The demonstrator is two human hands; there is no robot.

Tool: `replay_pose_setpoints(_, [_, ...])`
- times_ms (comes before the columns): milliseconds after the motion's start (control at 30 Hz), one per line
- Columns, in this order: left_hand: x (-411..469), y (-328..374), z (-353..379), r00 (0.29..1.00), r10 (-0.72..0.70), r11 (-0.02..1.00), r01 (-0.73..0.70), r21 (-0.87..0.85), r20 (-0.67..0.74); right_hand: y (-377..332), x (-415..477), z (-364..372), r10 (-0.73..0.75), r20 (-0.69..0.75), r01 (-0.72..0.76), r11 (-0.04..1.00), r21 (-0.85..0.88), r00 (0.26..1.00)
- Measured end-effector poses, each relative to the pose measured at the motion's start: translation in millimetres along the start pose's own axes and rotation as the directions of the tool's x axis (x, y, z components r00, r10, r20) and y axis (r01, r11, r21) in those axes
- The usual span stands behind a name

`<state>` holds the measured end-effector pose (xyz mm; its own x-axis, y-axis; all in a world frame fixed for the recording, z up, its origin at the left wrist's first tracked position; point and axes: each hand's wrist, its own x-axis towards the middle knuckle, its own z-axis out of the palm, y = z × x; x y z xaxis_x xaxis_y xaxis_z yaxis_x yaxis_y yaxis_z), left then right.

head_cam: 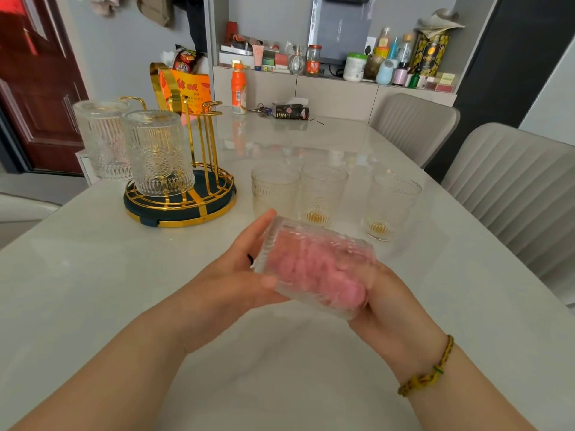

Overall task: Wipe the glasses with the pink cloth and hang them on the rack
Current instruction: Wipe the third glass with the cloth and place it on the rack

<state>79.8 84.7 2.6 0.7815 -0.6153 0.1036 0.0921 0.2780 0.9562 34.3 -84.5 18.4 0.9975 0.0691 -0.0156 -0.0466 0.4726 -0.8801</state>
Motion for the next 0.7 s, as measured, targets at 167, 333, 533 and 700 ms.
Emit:
replay_pose_setpoints(167, [5.0,3.3,-0.6,0.991,0.072,0.986,-0.053,0.159,-0.112,4.8,-1.1,-2.1,-0.038,-0.001,0.037,0.989,-0.145,0.999])
replay_pose_setpoints(333, [5.0,4.9,8.0,0.973,-0.030,0.993,0.055,0.106,-0.230,5.7,-11.5,10.9,-0.398,0.100,0.375,0.709,-0.598,0.912])
replay_pose_setpoints(533, [1.8,2.5,5.2,0.994,-0.036,0.999,0.038,0.021,-0.105,5.6,-7.0,9.2,-0.147,-0.040,0.128,0.941,-0.312,0.988])
replay_pose_setpoints(700, [1.9,2.9,-3.5,0.999,0.037,0.998,-0.035,-0.052,0.040,0.9,-0.6,-0.5,0.019,-0.027,-0.016,0.992,0.124,0.999])
